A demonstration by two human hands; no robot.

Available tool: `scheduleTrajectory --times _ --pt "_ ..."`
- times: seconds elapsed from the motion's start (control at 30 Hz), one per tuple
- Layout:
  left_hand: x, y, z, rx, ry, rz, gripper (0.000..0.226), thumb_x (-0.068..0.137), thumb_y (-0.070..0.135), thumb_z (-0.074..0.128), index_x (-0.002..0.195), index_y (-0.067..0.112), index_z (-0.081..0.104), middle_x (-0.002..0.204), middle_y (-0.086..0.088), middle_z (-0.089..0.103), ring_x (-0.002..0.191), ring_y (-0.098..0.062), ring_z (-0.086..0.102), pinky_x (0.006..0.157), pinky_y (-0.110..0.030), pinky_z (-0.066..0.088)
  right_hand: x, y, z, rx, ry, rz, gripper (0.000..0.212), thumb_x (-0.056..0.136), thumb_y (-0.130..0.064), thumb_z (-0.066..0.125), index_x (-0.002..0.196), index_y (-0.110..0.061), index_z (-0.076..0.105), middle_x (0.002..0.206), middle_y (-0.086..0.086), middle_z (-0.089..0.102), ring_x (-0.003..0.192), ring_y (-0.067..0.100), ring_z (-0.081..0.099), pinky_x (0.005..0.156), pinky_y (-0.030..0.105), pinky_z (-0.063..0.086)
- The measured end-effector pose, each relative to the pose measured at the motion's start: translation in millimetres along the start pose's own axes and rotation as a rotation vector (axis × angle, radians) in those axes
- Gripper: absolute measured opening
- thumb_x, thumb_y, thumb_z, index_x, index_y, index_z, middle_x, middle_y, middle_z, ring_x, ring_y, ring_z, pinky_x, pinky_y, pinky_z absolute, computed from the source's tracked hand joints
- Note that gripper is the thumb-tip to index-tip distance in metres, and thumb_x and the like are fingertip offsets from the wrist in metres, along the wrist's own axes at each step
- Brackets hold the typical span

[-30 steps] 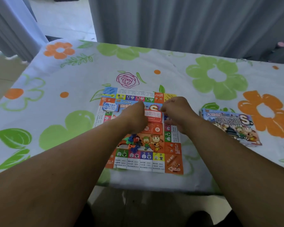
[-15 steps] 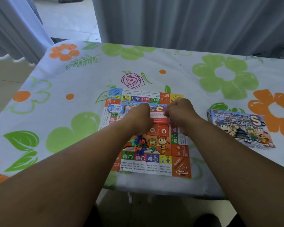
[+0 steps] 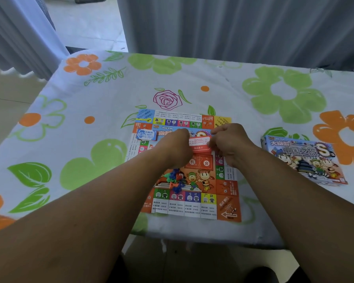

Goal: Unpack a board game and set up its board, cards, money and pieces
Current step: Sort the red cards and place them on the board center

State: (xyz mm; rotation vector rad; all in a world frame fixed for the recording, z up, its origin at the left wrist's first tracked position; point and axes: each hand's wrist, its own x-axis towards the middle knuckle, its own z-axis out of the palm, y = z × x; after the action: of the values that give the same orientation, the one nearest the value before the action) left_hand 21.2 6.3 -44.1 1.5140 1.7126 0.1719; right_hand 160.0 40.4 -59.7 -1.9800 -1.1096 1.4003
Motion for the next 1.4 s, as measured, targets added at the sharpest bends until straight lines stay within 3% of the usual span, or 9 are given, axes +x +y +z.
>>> scheduleTrajectory --times 0.2,0.33,0.53,0.7,0.83,0.97,1.1,1.27,1.4 --pt "-2.1 -2.4 -0.6 0.012 -0.01 0.017 0.034 0.095 0.004 0.052 0.128 0.013 0.05 0.117 -0.004 0.063 0.102 -0.02 0.061 0.085 -0.038 0.058 -2.6 3.9 3.1 -0.062 -0.055 -0.051 0.024 0.091 0.002 0.065 0.113 -0.009 0.065 0.107 0.009 0.06 0.092 0.028 0.067 0.059 0.033 0.058" --pt "-5.9 -3.4 -0.8 0.003 -0.022 0.026 0.038 0.093 0.001 0.052 0.129 0.012 0.049 0.122 -0.007 0.063 0.106 -0.024 0.062 0.089 -0.043 0.057 -1.5 9.2 7.7 -0.184 -0.019 -0.142 0.018 0.094 -0.003 0.062 0.109 -0.012 0.064 0.112 0.009 0.06 0.098 0.03 0.066 0.077 0.045 0.062" --pt "-9.3 -3.9 -5.2 -0.017 0.038 0.046 0.039 0.094 0.002 0.054 0.131 0.012 0.048 0.122 -0.007 0.06 0.101 -0.022 0.061 0.087 -0.041 0.058 -8.8 6.2 3.5 -0.154 -0.053 -0.122 0.021 0.093 -0.001 0.064 0.109 -0.014 0.064 0.116 0.009 0.06 0.098 0.029 0.067 0.069 0.037 0.062" --pt "-12.4 -1.8 -5.9 -0.22 0.056 -0.003 0.049 0.093 0.001 0.058 0.139 0.011 0.042 0.127 -0.007 0.057 0.097 -0.02 0.059 0.081 -0.036 0.057 -16.9 0.4 -11.2 -0.051 -0.154 -0.11 0.023 0.086 0.008 0.068 0.097 -0.012 0.066 0.113 0.013 0.064 0.091 0.03 0.069 0.066 0.035 0.061" --pt "-20.8 -1.0 -8.3 -0.508 -0.008 -0.112 0.044 0.087 -0.007 0.064 0.12 0.015 0.044 0.118 -0.015 0.058 0.101 -0.034 0.065 0.083 -0.048 0.06 -27.7 -1.9 -19.6 -0.021 -0.257 -0.144 0.024 0.084 0.01 0.07 0.096 -0.01 0.068 0.113 0.014 0.065 0.093 0.031 0.07 0.063 0.032 0.06" --pt "-37.4 -0.6 -13.7 -0.772 -0.038 -0.176 0.03 0.091 -0.008 0.058 0.117 0.007 0.057 0.115 -0.02 0.063 0.095 -0.034 0.071 0.077 -0.04 0.062 -38.6 -1.9 -28.5 0.015 -0.317 -0.163 0.024 0.082 0.011 0.071 0.096 -0.008 0.067 0.114 0.016 0.066 0.095 0.033 0.07 0.058 0.028 0.058" --pt "-55.1 0.6 -14.7 -0.883 -0.034 -0.191 0.022 0.094 -0.007 0.055 0.11 0.006 0.063 0.115 -0.02 0.066 0.095 -0.034 0.072 0.071 -0.034 0.061 -50.9 -5.9 -32.7 0.005 -0.363 -0.204 0.024 0.081 0.013 0.071 0.097 -0.005 0.067 0.111 0.02 0.068 0.093 0.033 0.071 0.067 0.036 0.061" --pt "-56.9 -6.2 -17.8 -0.997 0.007 -0.182 0.022 0.094 -0.006 0.055 0.113 0.002 0.062 0.116 -0.022 0.065 0.094 -0.037 0.072 0.066 -0.033 0.061 -63.1 -19.3 -23.9 -0.013 -0.341 -0.257 0.023 0.082 0.013 0.07 0.096 -0.004 0.067 0.1 0.02 0.07 0.081 0.032 0.073 0.061 0.034 0.061" --pt "-47.8 -17.6 -18.6 -1.058 -0.018 -0.144 0.02 0.093 -0.002 0.059 0.112 0.002 0.064 0.115 -0.021 0.067 0.092 -0.035 0.073 0.066 -0.032 0.061 -66.9 -24.1 -20.2 -0.004 -0.28 -0.27 0.022 0.084 0.012 0.07 0.097 -0.004 0.063 0.102 0.02 0.067 0.085 0.03 0.071 0.059 0.032 0.061"
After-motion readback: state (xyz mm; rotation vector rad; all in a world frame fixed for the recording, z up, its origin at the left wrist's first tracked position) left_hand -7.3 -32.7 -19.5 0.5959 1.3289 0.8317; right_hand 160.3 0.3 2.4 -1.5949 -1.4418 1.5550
